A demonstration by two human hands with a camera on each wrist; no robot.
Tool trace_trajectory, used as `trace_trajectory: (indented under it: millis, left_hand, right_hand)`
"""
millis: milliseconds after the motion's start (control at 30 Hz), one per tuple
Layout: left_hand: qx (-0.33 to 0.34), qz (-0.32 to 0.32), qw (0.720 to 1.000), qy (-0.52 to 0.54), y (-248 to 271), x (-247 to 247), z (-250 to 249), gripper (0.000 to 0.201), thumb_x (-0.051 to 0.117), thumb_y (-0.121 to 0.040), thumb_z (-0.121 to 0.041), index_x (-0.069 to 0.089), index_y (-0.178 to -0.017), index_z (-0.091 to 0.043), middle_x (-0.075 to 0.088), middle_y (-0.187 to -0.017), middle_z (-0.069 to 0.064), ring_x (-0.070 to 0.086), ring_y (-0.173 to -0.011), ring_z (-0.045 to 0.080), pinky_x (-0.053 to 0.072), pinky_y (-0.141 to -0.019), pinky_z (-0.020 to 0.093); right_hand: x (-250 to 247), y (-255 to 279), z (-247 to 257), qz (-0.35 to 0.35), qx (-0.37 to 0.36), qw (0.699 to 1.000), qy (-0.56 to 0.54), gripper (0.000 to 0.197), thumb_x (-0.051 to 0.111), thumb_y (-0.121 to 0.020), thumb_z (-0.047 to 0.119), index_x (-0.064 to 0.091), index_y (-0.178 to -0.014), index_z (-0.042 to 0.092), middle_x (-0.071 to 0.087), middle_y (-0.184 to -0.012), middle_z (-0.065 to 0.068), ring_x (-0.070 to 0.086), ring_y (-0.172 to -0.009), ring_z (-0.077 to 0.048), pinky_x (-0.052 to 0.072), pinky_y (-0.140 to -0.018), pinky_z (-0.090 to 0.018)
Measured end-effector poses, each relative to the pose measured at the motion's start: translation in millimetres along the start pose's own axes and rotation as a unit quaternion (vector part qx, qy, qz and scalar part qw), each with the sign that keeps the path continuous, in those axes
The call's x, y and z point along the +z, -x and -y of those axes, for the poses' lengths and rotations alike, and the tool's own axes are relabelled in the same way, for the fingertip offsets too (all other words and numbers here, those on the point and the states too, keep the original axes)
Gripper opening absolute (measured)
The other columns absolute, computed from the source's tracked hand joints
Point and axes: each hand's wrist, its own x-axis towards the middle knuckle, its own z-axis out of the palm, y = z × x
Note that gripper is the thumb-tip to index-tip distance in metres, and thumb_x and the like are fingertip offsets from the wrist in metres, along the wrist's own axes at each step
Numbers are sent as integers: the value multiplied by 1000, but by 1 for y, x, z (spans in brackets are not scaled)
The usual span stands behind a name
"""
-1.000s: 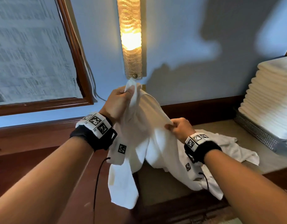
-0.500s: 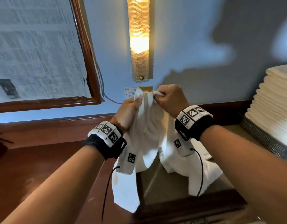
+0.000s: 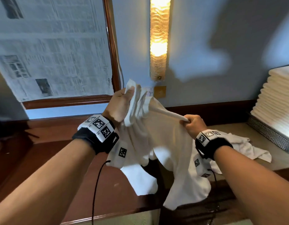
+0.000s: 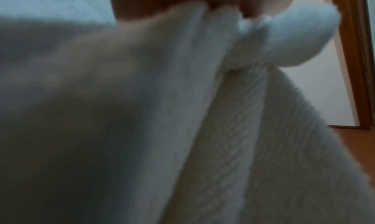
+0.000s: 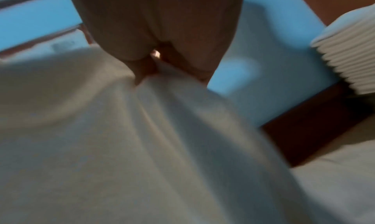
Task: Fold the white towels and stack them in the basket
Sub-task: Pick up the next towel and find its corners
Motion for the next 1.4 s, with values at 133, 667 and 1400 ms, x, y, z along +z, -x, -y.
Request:
trace_trajectory:
  millis: [133, 667, 1400]
  left_hand:
    - [-18, -8, 1000, -2, 49, -39, 1, 36, 42, -108, -25, 60, -79, -17, 65, -53, -14, 60, -52, -2, 45, -56, 14]
    - [17, -12, 997, -71, 164, -150, -16, 43, 45, -105, -44, 67, -74, -25, 66, -70, -7, 61, -63, 4, 47, -65, 20]
    - [-53, 35, 998, 10, 223, -177, -15, 61, 40, -106, -8, 74, -58, -23, 66, -56, -14, 62, -54, -2, 50, -63, 19]
  right_hand:
    - [32, 23, 91, -5, -130, 990, -54, 21, 55, -74, 18, 75, -81, 21, 74, -86, -7, 66, -84, -23, 52, -77, -36]
    - [100, 180, 172, 93, -180, 978, 49, 32, 76, -83, 26, 55, -60, 28, 57, -60, 5, 51, -57, -10, 42, -58, -25]
    - [100, 199, 281, 2, -353, 933, 68, 33, 73, -78, 13, 55, -51, 16, 45, -49, 1, 44, -50, -20, 39, -51, -32]
